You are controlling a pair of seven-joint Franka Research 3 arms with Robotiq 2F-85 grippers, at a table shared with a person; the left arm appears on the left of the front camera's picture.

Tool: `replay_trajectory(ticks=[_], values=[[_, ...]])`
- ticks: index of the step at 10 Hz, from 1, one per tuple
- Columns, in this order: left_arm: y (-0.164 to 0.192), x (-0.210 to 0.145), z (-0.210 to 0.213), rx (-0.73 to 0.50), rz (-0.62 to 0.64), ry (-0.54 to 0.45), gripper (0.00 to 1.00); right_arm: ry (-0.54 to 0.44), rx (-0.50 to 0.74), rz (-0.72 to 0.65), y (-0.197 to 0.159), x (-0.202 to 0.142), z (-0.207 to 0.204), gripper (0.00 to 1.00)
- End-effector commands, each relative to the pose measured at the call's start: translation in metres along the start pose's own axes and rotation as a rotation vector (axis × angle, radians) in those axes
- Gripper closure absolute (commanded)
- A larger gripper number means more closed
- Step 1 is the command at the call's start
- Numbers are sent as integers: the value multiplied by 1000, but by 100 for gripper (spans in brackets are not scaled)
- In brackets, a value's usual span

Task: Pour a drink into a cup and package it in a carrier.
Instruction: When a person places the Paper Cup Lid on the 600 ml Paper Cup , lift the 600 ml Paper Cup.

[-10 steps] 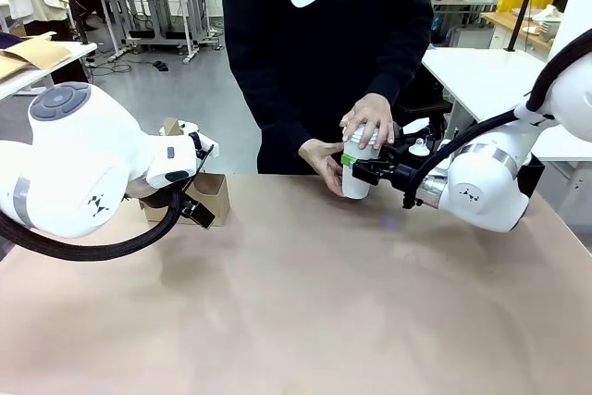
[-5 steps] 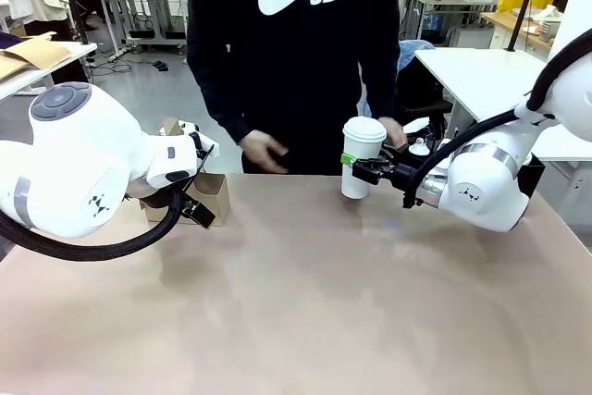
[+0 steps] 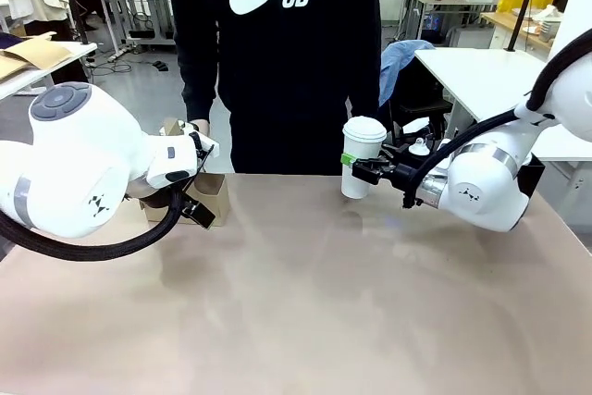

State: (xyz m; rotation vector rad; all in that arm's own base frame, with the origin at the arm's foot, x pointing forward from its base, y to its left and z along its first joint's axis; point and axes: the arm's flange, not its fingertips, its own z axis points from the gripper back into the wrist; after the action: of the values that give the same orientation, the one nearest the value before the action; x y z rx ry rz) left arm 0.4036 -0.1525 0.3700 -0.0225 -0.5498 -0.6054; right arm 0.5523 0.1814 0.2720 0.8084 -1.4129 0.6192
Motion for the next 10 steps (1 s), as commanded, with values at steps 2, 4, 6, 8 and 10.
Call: replay_trajectory(ticks=[2,4,6,8,10], values=[[1,0,0,-2,2,-1,0,-10,1,3,3,7,-1,20],[1,0,0,-2,2,-1,0,0,0,0,0,0,0,20],[1,0,0,-2,2,-1,0,-10,28,21,0,42,16,20],[1,0,0,-2,2,-1,0,-17,76,38,2,90,34,20],[1,0,0,-2,2,-1,0,-23,131,69,13,135,60,20]])
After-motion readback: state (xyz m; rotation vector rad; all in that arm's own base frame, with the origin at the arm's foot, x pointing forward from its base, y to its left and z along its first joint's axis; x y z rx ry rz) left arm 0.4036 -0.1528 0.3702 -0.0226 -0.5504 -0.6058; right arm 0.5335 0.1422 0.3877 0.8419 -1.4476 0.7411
